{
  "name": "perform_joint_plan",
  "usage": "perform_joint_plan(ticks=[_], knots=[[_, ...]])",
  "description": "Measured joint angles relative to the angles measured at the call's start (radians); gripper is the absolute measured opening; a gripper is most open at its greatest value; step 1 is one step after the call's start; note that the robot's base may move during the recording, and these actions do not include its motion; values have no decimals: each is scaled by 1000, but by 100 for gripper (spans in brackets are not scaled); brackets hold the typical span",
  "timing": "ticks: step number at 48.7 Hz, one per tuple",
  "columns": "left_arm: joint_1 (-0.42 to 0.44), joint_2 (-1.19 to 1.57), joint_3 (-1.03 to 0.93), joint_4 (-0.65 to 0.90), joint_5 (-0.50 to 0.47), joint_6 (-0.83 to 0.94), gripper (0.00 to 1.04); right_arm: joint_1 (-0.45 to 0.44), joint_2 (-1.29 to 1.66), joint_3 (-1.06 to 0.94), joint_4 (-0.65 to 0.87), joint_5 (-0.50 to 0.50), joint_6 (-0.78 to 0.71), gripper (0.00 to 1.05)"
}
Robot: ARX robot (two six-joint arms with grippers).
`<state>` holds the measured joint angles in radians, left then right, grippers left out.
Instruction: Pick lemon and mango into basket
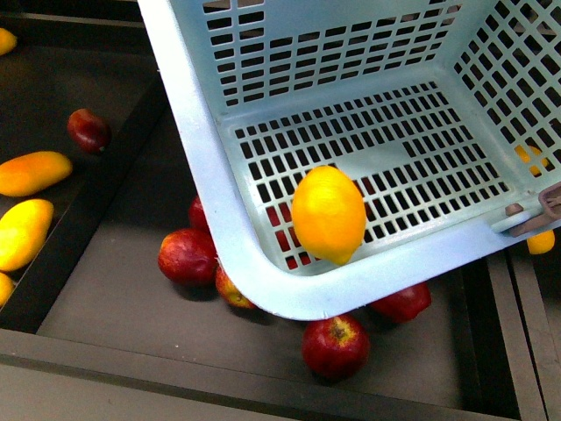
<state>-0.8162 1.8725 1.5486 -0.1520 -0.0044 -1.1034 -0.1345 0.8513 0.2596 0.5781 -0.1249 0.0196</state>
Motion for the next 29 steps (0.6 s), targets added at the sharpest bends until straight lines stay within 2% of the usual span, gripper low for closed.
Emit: perform_joint_plan(ticks=[6, 12, 16, 29], knots=[[0, 0, 0, 0, 6, 1, 5, 20, -52, -47, 0, 19, -9, 2], [0, 0, 0, 0, 7, -2, 5, 48, -116, -99, -12, 43, -14, 2], [0, 0, 0, 0, 5, -1, 5, 106, -158, -126, -28, 118, -14, 2], [0, 0, 0, 0, 5, -1, 5, 130, -288, -187, -97, 125, -14, 2]])
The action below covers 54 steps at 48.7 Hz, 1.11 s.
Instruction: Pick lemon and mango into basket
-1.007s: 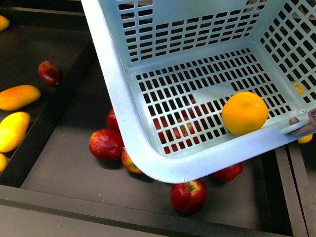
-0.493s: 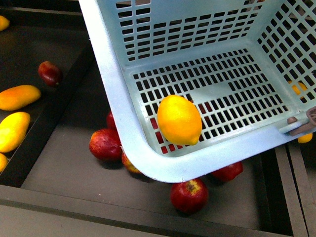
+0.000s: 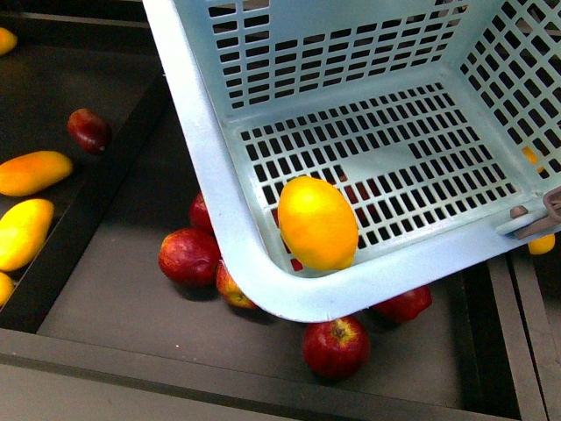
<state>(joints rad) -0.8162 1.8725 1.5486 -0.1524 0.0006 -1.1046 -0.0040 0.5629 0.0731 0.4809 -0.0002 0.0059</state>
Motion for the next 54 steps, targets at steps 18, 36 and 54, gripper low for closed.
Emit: perform_joint_plan(ticks=[18, 36, 54], knots=[[0, 0, 0, 0, 0, 0, 5, 0, -67, -22, -39, 0, -2, 49], [0, 0, 0, 0, -1, 0, 5, 2, -67, -22, -39, 4, -1, 97], [-8, 2, 0, 0, 6, 0, 5, 2, -71, -24, -41, 4, -1, 96]])
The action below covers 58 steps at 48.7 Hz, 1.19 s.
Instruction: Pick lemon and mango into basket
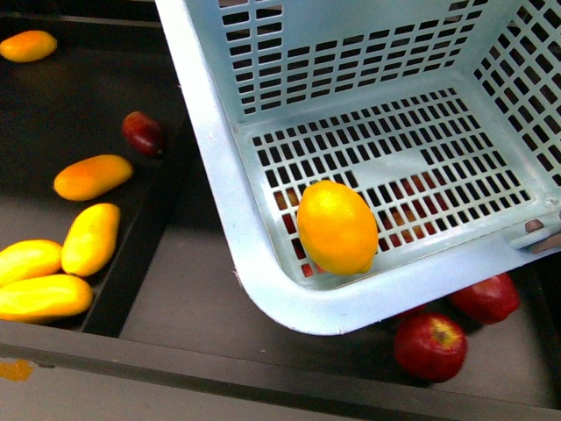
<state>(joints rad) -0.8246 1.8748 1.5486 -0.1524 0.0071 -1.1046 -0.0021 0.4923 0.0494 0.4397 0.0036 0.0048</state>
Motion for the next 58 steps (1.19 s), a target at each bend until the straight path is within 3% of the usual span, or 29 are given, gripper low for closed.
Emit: perform_joint_plan(ticks=[58], knots=[[6, 4, 0, 0, -6, -3, 5, 1, -2, -3, -1, -4, 0, 96]])
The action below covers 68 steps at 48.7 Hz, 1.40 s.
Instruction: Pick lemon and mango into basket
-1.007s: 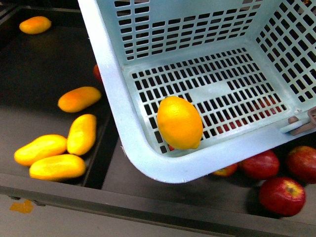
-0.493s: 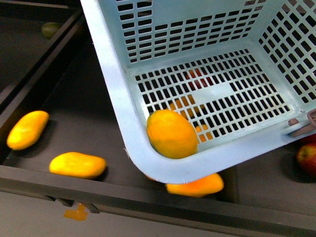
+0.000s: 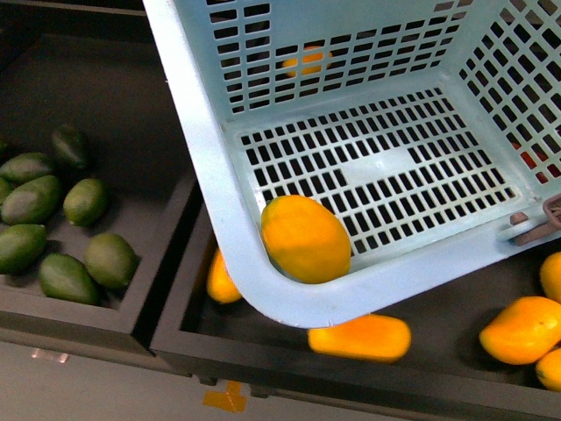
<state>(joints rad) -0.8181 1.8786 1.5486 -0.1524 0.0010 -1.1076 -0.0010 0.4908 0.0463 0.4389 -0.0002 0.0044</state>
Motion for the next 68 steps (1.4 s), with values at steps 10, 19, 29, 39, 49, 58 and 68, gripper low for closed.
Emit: perform_joint_plan(ticks=[10, 19, 29, 39, 49, 58, 68], knots=[[18, 0, 0, 0, -27, 12, 5, 0, 2, 0, 0, -4, 0, 96], [3, 0, 0, -1, -2, 11, 5, -49, 190, 253, -610, 366, 385, 96], [-3, 2, 0, -1, 14, -3, 5, -323, 431, 320, -414, 261, 374, 96], [2, 2, 0, -1, -3, -2, 5, -460, 863, 461, -239, 179, 380, 96], [3, 2, 0, -1, 3, 4, 5, -442, 1286, 666, -171, 167, 513, 96], [2, 2, 0, -1, 5, 3, 5, -388, 1468, 785, -170, 164, 611, 96], [2, 2, 0, -1, -1, 3, 5, -310, 1682, 970, -205, 174, 723, 96]])
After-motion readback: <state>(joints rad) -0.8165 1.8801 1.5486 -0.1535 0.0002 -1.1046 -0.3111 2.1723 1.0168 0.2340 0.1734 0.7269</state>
